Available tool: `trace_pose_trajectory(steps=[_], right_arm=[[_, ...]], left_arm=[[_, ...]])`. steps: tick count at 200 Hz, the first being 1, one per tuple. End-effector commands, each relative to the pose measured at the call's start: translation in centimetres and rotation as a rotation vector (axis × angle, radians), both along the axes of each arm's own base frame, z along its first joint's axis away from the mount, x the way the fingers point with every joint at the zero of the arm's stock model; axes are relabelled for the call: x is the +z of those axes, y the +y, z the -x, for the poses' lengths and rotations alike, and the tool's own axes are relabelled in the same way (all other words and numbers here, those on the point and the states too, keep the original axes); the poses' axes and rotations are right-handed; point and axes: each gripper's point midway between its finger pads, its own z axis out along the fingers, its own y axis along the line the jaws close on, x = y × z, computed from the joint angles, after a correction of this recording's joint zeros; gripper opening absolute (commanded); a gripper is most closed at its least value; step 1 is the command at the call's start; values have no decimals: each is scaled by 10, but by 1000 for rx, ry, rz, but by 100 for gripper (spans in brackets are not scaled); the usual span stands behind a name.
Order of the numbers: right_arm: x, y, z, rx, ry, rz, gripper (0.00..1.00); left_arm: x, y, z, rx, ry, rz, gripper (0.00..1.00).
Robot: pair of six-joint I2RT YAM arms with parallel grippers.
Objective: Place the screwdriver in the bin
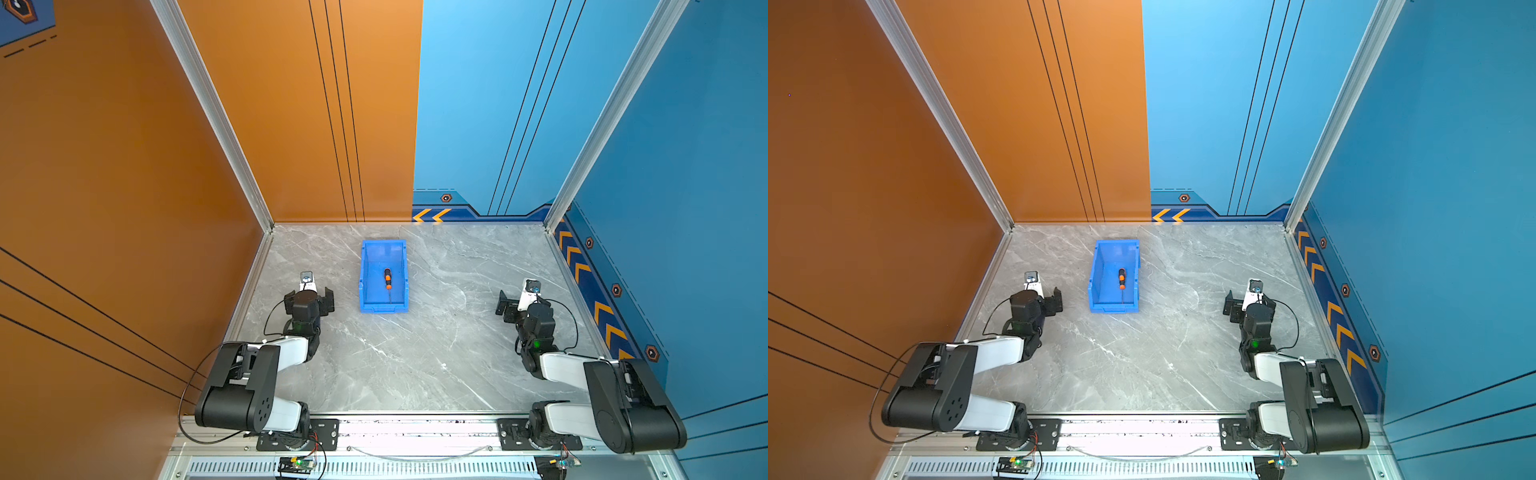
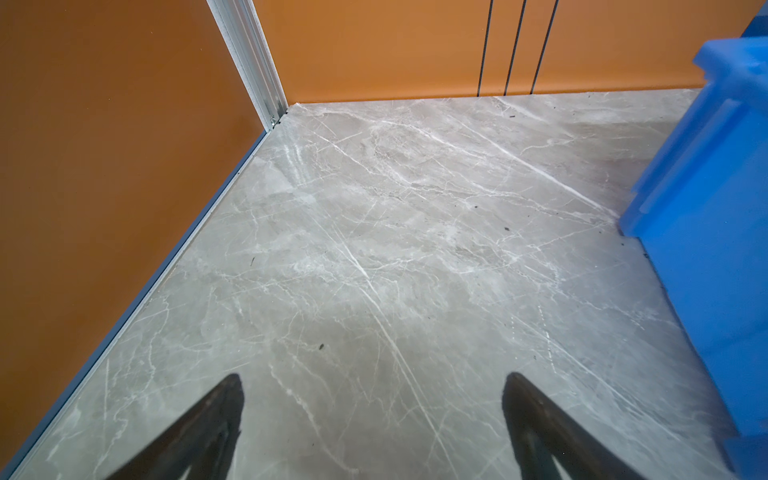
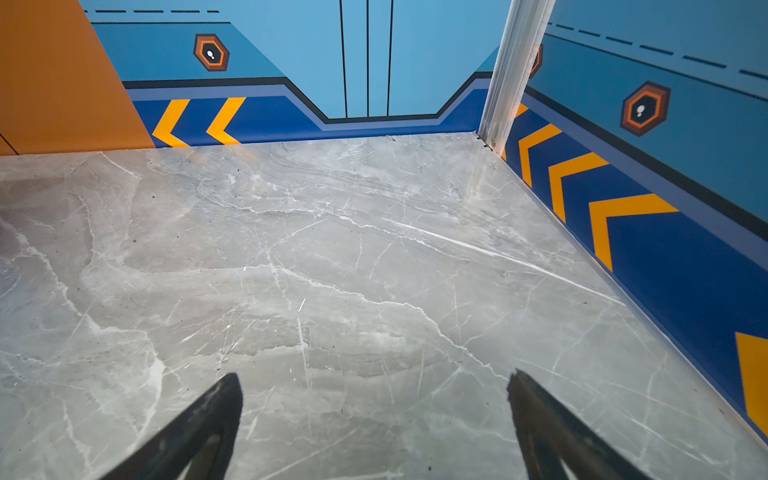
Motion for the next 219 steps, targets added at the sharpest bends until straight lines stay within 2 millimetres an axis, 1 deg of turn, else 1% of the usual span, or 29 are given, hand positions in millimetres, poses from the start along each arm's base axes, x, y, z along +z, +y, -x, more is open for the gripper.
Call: trace_pose_trajectory(steps=[1, 29, 71, 94, 105, 137, 219], right_arm=[[15, 1, -12, 16, -73, -1, 100], [10, 0, -14, 9, -70, -1, 100], [4, -7, -17, -9, -66, -21, 100], [-1, -4, -21, 11, -51, -22, 100], [-5, -3, -23, 16, -43, -25, 100], [-12, -15, -34, -45, 37, -48, 100], [-12, -12, -36, -57, 45, -11, 100]], left_arm=[[10, -2, -13, -21, -40, 3, 98], [2, -2, -17, -28, -31, 9, 98], [-1, -4, -16, -44, -34, 21, 98], [-5, -6, -15, -62, -33, 24, 98], [-4, -6, -16, -63, -40, 24, 98], [-4, -6, -15, -66, -44, 24, 98], [-3, -8, -16, -73, -59, 20, 98]])
